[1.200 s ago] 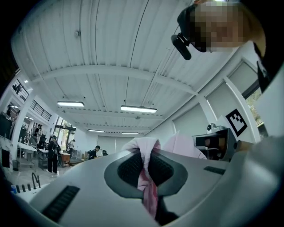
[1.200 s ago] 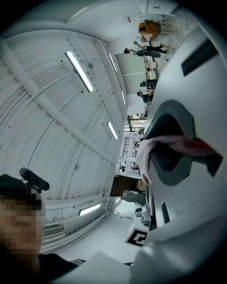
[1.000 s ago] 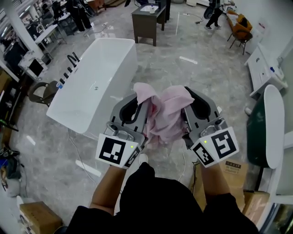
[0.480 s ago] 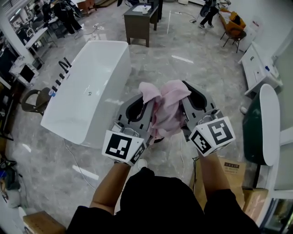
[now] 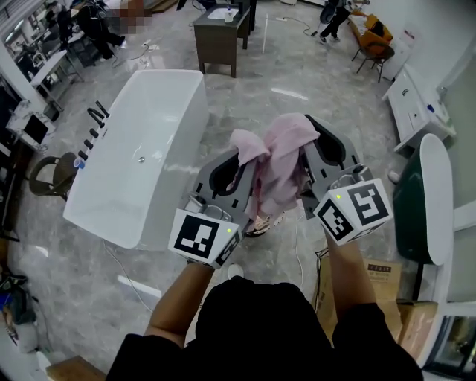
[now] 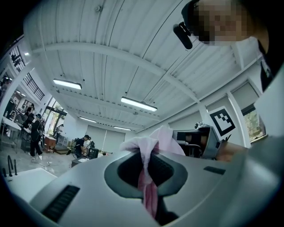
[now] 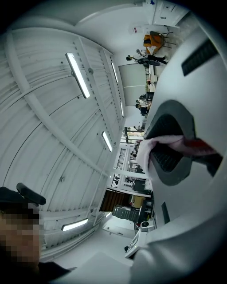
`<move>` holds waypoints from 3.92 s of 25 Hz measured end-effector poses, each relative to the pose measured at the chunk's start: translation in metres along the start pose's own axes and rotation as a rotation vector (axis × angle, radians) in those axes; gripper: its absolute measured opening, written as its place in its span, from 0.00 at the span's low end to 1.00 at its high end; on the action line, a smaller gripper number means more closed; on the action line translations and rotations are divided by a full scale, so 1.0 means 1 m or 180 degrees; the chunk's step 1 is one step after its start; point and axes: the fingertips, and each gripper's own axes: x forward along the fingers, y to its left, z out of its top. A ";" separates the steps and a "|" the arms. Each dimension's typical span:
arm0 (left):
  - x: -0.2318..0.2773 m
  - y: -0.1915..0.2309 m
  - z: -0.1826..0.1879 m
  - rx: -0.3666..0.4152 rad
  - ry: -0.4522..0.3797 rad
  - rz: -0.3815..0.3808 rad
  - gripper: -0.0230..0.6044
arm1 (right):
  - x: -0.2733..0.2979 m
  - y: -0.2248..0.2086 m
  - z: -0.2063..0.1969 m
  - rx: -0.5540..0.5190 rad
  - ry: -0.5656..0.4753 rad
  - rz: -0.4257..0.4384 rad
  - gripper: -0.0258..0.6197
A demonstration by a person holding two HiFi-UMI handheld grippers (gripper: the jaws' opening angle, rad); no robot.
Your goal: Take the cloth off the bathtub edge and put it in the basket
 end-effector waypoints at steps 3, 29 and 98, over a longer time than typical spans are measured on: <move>0.006 0.016 -0.002 0.0030 0.0022 -0.0031 0.08 | 0.015 -0.003 0.002 -0.0029 -0.0015 -0.0039 0.11; 0.098 0.090 -0.086 -0.0090 0.0427 0.0341 0.08 | 0.097 -0.064 -0.062 0.0112 0.0235 0.0337 0.11; 0.138 0.131 -0.031 0.0081 0.0119 0.0483 0.08 | 0.179 -0.076 0.004 0.0169 -0.0119 0.0544 0.11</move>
